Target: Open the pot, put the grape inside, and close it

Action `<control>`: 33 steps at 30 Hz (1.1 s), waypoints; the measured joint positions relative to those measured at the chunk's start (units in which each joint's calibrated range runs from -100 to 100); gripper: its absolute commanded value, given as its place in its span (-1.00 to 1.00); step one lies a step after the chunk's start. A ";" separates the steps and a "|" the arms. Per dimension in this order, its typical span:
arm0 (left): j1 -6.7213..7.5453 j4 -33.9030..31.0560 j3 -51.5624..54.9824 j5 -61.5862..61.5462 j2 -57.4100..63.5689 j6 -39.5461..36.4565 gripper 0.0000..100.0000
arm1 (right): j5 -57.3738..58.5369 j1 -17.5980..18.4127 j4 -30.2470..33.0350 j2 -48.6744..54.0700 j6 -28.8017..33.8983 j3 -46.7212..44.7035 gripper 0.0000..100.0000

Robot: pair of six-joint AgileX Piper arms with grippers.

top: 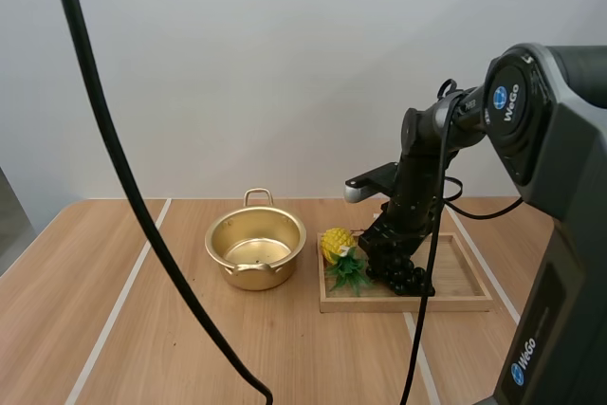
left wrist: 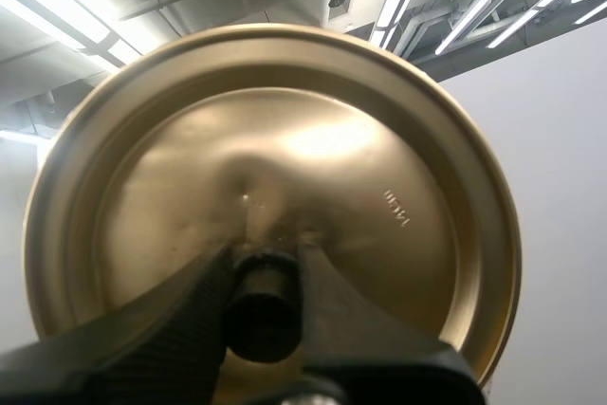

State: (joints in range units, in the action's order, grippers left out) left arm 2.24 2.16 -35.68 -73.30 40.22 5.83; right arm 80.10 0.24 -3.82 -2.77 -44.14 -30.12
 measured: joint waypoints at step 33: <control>0.00 0.00 0.00 0.00 0.00 1.55 -1.00 | -0.58 0.00 -0.13 11.91 1.08 0.00 -1.00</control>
State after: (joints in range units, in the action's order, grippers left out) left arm 2.24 2.16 -35.68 -73.30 40.22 7.38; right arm 79.52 0.24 -3.95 9.14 -43.06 -30.12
